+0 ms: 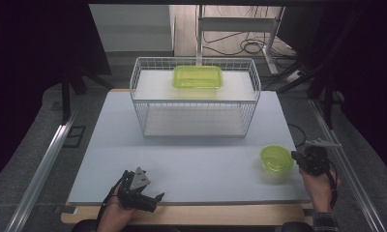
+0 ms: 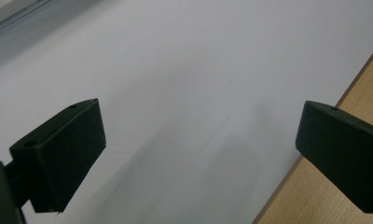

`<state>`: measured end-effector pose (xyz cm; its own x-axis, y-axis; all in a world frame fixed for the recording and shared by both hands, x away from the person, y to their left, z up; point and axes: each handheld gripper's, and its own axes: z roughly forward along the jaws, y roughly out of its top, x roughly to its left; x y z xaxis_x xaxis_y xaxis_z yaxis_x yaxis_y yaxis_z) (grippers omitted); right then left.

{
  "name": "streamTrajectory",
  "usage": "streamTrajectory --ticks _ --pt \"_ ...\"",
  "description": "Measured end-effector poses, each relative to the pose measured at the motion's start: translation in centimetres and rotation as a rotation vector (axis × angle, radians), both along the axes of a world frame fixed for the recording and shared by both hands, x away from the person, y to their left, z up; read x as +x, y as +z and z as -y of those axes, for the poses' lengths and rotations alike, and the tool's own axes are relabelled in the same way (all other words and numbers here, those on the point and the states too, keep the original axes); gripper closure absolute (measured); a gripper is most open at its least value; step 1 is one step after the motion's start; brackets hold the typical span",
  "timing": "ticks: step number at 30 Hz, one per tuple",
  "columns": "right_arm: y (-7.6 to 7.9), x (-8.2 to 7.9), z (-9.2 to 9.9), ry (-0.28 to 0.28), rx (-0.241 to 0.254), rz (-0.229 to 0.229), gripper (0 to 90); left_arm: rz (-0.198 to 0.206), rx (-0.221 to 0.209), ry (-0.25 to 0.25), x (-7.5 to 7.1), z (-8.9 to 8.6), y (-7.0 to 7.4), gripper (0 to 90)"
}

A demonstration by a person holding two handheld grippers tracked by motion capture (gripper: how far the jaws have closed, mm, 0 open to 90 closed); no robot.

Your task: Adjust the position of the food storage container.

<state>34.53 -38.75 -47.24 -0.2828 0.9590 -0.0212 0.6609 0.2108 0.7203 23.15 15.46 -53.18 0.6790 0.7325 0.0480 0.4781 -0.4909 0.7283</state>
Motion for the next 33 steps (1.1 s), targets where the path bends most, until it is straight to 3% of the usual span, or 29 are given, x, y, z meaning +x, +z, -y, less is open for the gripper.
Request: streamTrajectory --ticks 8,21,27,33 --pt "-0.1 -0.3 -1.3 0.016 0.042 -0.027 89.1 0.0 0.001 0.002 0.0 0.1 0.0 1.2" --pt "-0.3 -1.2 -5.9 0.139 0.073 -0.068 88.9 0.0 0.004 0.001 0.0 0.1 -0.1 1.2" --pt "-0.4 -1.5 -5.3 0.126 0.054 -0.069 88.6 -0.001 0.005 0.001 0.0 0.1 -0.1 1.2" --pt "-1.3 -2.3 -4.9 0.137 0.076 -0.121 88.6 0.0 0.009 0.0 0.0 0.1 -0.1 1.2"
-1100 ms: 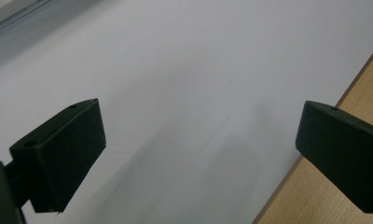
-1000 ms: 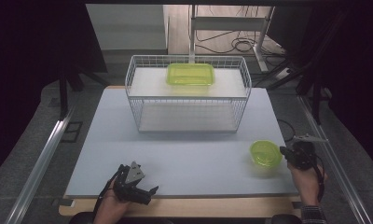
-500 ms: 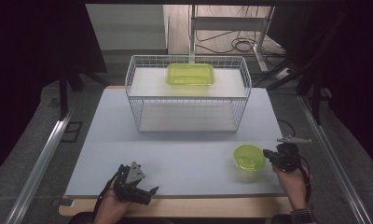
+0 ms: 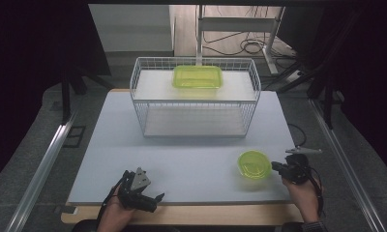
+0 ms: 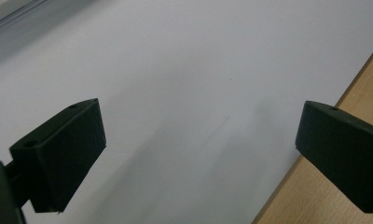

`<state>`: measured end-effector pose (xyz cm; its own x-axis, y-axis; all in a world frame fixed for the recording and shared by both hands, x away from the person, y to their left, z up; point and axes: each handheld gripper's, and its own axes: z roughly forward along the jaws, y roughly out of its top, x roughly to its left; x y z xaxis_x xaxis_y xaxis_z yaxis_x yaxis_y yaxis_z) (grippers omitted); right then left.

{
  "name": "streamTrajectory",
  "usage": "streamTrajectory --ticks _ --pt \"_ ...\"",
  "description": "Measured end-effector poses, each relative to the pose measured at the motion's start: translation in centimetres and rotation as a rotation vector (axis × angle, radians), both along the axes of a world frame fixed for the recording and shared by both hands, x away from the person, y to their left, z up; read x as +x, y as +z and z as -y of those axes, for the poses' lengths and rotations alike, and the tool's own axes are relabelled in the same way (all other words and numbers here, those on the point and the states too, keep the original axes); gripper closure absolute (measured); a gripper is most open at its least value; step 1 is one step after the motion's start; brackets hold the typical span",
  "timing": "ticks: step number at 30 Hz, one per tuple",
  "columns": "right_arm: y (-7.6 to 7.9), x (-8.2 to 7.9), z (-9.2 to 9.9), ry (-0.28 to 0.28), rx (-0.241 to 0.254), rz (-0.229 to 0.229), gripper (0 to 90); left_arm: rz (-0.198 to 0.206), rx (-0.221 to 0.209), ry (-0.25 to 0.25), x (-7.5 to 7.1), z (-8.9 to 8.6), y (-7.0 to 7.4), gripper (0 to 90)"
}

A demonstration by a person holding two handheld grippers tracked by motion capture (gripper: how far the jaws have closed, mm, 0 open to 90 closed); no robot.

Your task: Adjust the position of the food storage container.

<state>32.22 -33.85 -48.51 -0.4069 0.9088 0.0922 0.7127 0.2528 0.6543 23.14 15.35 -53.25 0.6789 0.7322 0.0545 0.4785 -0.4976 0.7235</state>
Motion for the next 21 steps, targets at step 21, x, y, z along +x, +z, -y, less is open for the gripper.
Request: streamTrajectory --ticks 21 --pt "-1.2 -0.4 -3.5 0.135 0.047 -0.044 88.7 -0.003 0.007 -0.001 0.0 0.1 -0.1 1.2"
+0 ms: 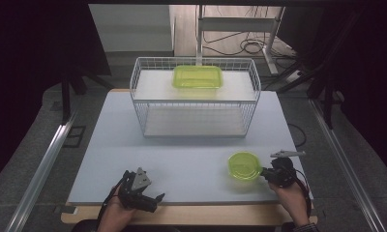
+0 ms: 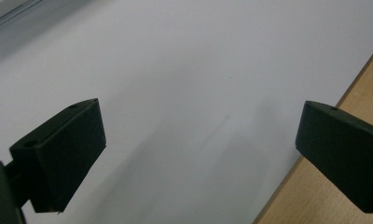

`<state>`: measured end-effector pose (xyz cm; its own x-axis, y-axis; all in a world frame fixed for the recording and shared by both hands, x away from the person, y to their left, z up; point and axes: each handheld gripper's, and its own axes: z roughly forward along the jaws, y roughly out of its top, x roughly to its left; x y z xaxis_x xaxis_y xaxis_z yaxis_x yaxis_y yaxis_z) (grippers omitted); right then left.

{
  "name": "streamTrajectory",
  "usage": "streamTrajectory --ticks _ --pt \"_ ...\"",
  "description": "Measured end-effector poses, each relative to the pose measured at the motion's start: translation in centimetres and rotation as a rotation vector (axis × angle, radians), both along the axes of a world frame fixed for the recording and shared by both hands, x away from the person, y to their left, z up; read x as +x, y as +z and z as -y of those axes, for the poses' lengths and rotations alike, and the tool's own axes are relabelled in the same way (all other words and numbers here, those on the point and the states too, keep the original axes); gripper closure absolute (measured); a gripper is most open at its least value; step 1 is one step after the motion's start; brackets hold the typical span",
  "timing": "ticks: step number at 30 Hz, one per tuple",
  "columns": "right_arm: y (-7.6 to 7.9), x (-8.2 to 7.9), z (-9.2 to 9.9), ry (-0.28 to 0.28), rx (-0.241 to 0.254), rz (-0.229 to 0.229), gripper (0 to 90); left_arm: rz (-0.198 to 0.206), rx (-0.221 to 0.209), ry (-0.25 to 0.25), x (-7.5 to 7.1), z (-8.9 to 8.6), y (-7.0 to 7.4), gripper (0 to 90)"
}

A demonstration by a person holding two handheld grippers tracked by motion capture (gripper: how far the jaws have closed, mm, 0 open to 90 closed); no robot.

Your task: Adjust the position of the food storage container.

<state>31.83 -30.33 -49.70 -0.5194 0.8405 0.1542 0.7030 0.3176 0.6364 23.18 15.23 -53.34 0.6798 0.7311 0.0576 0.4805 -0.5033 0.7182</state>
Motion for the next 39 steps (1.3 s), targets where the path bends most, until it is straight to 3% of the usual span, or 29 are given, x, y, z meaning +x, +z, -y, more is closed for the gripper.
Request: streamTrajectory --ticks 20,39 --pt "-0.5 1.0 -6.6 0.15 0.072 -0.026 88.7 -0.002 0.006 -0.001 0.1 0.0 0.0 1.2" --pt "-1.6 2.4 -12.7 0.268 0.102 -0.06 88.7 0.002 0.005 -0.001 0.0 0.0 0.0 1.2"
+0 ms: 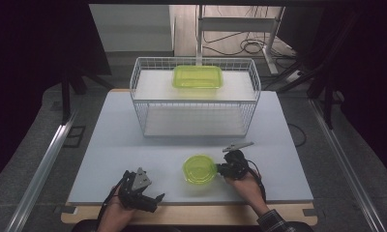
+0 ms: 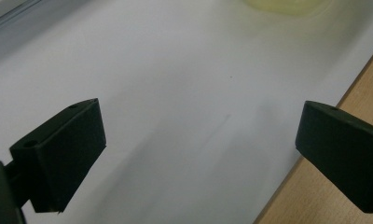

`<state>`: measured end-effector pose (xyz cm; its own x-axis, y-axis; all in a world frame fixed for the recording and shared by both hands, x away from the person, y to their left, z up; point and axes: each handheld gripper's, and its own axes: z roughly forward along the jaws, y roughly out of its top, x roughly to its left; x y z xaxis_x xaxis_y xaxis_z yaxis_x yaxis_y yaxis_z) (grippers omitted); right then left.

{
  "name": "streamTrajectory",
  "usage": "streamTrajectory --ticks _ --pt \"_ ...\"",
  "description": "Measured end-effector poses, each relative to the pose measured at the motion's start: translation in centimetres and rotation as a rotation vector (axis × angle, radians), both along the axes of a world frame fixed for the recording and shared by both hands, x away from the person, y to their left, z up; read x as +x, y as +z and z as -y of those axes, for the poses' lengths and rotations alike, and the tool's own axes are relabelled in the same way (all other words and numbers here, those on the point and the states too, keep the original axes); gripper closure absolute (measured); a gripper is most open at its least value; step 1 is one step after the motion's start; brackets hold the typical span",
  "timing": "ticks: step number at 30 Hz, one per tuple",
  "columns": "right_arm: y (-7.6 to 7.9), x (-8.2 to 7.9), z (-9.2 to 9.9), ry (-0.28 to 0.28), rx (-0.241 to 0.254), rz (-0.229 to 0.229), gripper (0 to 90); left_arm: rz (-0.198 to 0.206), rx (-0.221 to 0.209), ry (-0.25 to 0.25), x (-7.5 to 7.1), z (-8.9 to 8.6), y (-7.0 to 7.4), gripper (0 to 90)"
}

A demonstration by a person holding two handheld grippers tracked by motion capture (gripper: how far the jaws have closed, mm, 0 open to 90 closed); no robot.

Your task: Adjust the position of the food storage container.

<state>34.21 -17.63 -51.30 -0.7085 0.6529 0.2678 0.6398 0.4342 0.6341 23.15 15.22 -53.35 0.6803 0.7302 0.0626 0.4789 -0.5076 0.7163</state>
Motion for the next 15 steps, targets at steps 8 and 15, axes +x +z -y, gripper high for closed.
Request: streamTrajectory --ticks 8,15 --pt "0.6 -0.1 0.9 -0.02 -0.073 0.087 84.7 0.001 -0.003 0.002 0.0 -0.1 0.1 1.3" --pt "1.9 -1.5 3.2 -0.032 -0.075 0.162 72.2 0.001 -0.018 0.006 0.0 -0.2 0.2 1.5"
